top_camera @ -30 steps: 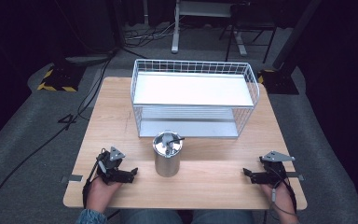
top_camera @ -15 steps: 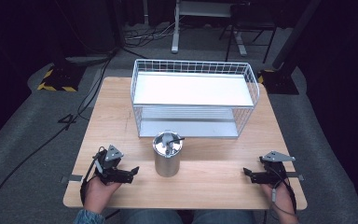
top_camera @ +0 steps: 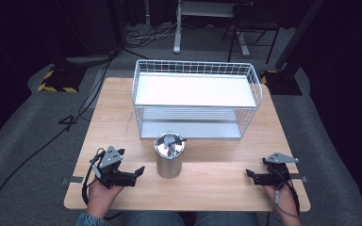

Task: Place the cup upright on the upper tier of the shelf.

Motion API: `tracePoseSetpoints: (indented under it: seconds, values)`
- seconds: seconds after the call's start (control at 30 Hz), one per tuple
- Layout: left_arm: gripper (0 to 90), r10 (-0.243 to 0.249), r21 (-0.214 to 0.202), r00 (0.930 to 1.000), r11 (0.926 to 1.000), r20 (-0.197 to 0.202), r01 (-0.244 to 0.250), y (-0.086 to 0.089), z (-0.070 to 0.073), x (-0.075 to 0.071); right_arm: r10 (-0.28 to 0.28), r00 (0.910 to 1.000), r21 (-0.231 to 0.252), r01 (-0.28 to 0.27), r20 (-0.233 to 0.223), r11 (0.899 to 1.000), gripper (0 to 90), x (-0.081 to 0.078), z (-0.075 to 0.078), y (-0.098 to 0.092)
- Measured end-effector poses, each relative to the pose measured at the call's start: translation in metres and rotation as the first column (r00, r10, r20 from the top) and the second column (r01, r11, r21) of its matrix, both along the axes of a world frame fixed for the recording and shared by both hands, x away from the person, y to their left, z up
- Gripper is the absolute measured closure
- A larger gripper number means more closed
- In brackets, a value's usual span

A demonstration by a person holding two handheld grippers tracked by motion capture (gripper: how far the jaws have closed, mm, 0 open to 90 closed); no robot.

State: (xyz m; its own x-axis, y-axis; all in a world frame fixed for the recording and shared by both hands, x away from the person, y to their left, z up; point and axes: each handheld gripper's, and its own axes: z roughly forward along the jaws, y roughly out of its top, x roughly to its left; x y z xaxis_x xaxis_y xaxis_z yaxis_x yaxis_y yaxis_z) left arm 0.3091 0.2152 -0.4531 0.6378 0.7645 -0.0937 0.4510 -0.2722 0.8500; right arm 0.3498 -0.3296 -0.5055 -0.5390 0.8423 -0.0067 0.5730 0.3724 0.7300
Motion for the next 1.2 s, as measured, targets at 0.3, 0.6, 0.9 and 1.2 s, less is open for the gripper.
tracePoseSetpoints:
  seconds: [0.3,0.6,0.9,1.2]
  values:
    - [0.4,-0.027,-0.076,0.9995,0.9967,0.018,0.029,0.000,0.007,-0.004,-0.002,1.0000,0.002,0.002,0.002,1.000,11.1,0.000,0.000,0.000]
    - [0.2,-0.071,-0.064,0.9971,0.9953,0.028,0.073,-0.014,0.009,-0.004,0.000,1.0000,0.003,0.000,0.006,1.000,12.2,0.000,0.000,0.000]
    - [0.1,-0.139,-0.066,0.9895,0.9877,0.040,0.142,-0.034,0.010,0.004,0.000,1.0000,0.003,0.000,0.006,1.000,12.2,0.000,0.000,0.000]
    - [0.1,-0.185,-0.058,0.9823,0.9808,0.028,0.186,-0.053,0.008,0.013,-0.001,1.0000,0.003,0.001,0.006,1.000,12.2,0.000,0.000,0.000]
